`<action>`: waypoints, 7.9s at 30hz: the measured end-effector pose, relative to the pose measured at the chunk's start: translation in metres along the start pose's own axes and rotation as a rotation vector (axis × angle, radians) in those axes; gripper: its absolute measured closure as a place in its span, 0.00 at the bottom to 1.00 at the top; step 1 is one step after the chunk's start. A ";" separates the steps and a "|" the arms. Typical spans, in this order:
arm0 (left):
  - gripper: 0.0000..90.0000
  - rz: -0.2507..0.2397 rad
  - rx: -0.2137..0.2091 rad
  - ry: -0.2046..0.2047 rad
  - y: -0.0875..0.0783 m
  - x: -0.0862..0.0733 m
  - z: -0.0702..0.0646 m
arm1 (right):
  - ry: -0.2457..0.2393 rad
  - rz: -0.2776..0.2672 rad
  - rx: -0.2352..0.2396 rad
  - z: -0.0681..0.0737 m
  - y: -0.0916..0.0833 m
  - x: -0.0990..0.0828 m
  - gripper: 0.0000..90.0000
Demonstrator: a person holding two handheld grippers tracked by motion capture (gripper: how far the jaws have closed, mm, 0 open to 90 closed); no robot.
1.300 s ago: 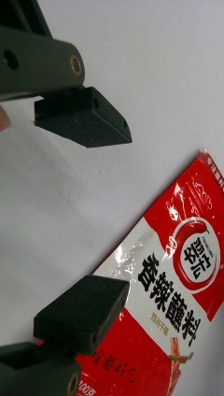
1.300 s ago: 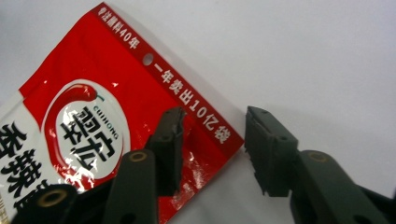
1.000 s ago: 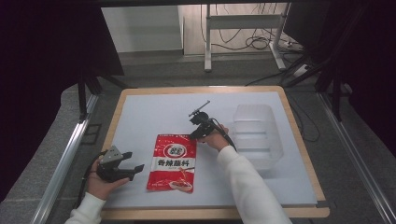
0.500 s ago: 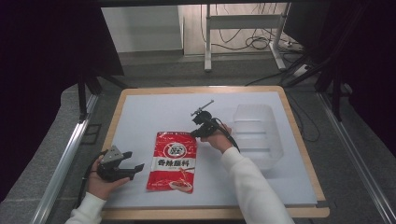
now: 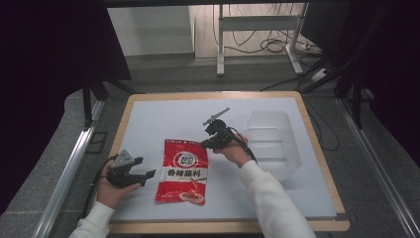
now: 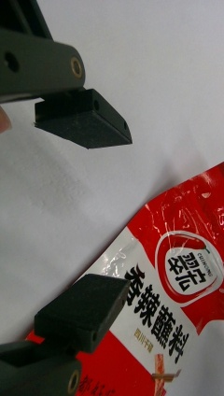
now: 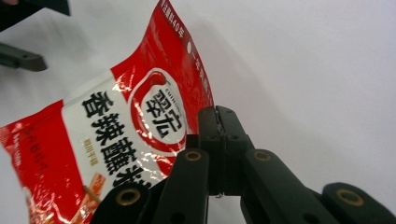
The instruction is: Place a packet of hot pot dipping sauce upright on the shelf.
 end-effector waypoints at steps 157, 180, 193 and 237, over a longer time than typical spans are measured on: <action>0.33 -0.016 -0.045 0.039 0.005 0.001 0.009 | -0.121 0.109 0.173 0.032 -0.013 0.026 0.99; 0.33 -0.040 -0.076 0.010 0.003 0.001 0.013 | -0.228 0.054 0.190 0.073 -0.069 0.041 0.99; 0.34 -0.038 -0.086 0.003 0.005 0.001 0.013 | -0.331 0.011 0.203 0.107 -0.097 0.052 0.99; 0.33 -0.025 -0.091 0.014 0.008 0.001 0.012 | -0.242 -0.094 0.051 0.041 -0.176 0.056 0.99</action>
Point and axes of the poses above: each handheld gripper's, and its own axes: y roughly forward along the jaws, x roughly out of its top, z roughly to its left, the point moved 2 cm from there along y, roughly forward along the jaws, and after that the axes turned 11 degrees about y, right-handed, at the moved point
